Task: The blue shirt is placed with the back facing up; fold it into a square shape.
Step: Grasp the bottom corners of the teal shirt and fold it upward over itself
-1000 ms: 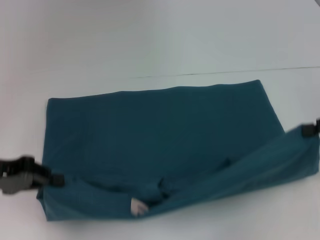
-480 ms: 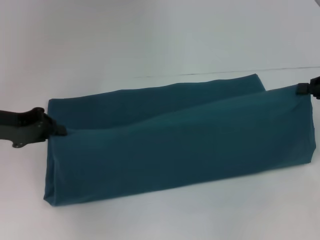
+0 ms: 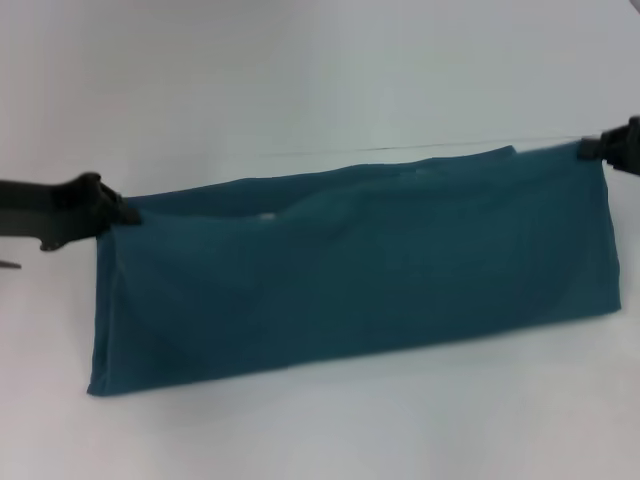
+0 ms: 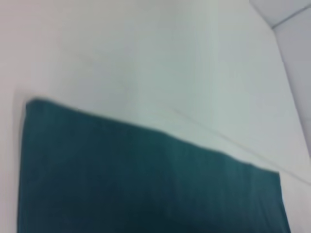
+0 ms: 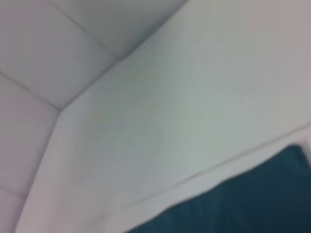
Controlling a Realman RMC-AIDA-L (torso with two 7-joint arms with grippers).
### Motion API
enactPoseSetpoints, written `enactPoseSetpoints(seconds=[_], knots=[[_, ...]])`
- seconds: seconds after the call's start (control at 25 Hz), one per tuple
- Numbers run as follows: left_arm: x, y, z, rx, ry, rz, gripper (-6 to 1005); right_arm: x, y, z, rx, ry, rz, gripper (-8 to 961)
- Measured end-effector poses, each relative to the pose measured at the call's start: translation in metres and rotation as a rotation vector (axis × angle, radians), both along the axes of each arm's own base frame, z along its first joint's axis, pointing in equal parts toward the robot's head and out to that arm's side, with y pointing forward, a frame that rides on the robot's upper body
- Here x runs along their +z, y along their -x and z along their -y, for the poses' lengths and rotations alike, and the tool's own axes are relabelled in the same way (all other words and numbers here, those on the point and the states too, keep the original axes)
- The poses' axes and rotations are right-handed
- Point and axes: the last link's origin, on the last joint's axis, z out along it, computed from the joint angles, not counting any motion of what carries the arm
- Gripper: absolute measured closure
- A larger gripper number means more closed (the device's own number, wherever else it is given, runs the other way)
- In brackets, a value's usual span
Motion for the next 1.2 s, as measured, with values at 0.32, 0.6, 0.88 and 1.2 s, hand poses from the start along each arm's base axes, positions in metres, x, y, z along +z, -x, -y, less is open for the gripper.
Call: enactPoseSetpoints(seconds=[0.32, 0.6, 0.88, 1.2], knots=[[-0.017, -0.003, -0.021, 0.018, -0.084, -0.049, 864, -0.036, 0.003, -0.030, -0.040, -0.036, 0.170, 915], [-0.029, 0.004, -0.026, 0.055, -0.119, -0.062, 857, -0.061, 0.017, -0.051, -0.023, -0.066, 0.293, 916], [-0.019, -0.002, -0.033, 0.048, -0.170, -0.054, 849, -0.055, 0.031, -0.063, -0.004, -0.104, 0.307, 914], [-0.025, -0.011, -0.046, 0.039, -0.201, -0.079, 841, -0.064, 0.036, -0.073, -0.006, -0.135, 0.362, 916]])
